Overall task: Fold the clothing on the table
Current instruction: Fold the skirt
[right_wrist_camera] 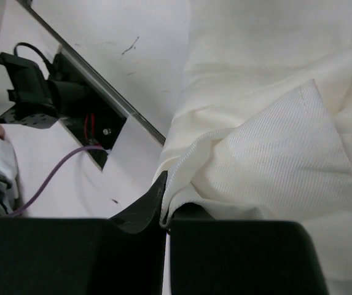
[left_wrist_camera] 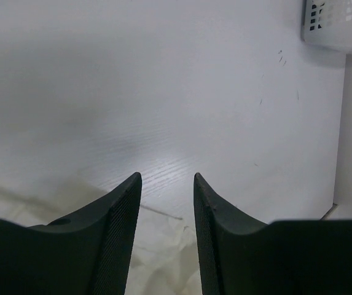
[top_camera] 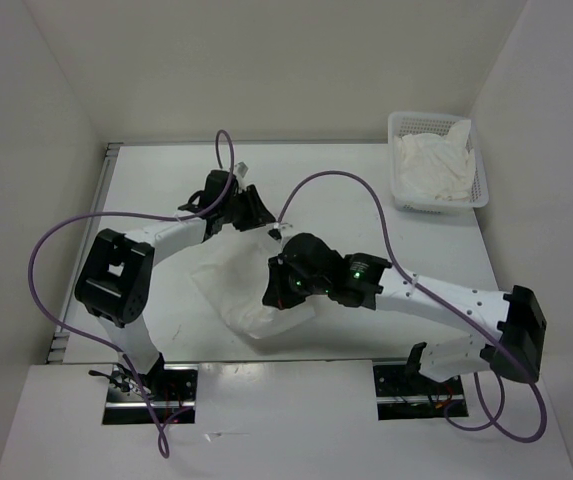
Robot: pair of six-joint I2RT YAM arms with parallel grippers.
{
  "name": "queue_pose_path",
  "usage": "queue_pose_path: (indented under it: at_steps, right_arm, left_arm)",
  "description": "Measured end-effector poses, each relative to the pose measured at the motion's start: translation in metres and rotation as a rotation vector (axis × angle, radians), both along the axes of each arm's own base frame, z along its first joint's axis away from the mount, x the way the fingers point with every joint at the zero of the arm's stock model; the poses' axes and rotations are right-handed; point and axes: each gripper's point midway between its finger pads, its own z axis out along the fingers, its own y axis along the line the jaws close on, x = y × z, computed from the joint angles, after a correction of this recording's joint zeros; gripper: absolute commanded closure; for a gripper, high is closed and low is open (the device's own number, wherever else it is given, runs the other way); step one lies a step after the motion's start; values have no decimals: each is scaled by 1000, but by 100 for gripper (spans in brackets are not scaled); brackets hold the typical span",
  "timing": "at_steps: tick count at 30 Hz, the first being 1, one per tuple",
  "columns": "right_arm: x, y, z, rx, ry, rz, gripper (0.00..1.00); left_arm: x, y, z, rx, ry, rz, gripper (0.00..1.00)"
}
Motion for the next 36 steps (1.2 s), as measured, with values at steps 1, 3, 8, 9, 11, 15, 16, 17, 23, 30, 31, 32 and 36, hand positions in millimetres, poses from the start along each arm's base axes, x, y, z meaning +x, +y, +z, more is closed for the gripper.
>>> queue_pose_path:
  at_steps: [1, 3, 8, 9, 11, 15, 16, 17, 23, 30, 31, 32, 36]
  right_arm:
    - [-1, -1, 5, 11, -2, -8, 100]
    - [0, -3, 11, 23, -10, -24, 100]
    - [11, 8, 5, -24, -23, -23, 100]
    - [15, 14, 2, -39, -25, -16, 100]
    - [22, 26, -5, -66, -36, 4, 100]
    - [39, 56, -16, -104, -63, 49, 100]
    - [42, 63, -19, -107, -69, 61, 100]
    - [45, 68, -22, -114, -76, 71, 100]
    - [56, 100, -50, -145, -80, 137, 100]
    - [64, 129, -83, -157, -76, 210, 62]
    - [64, 133, -87, -158, -72, 219, 46]
    - [66, 136, -91, -162, -75, 229, 42]
    - [70, 142, -102, -162, -83, 261, 19]
  left_arm:
    - [-1, 0, -1, 1, 3, 0, 53]
    - [-2, 1, -4, 5, 11, 1, 53]
    - [-2, 4, -5, 5, 13, 7, 52]
    - [-1, 6, -6, 5, 14, 12, 52]
    - [2, 13, -7, 6, 18, 26, 52]
    - [11, 36, -10, 7, 31, 83, 49]
    - [14, 44, -10, 8, 34, 103, 49]
    - [18, 53, -9, 10, 34, 126, 49]
    - [33, 116, 21, 7, -10, 307, 47]
    - [31, 151, 44, -9, -55, 407, 46]
    - [30, 151, 41, -8, -47, 407, 46]
    - [27, 150, 37, -6, -37, 406, 46]
    - [19, 149, 23, -3, 0, 400, 46]
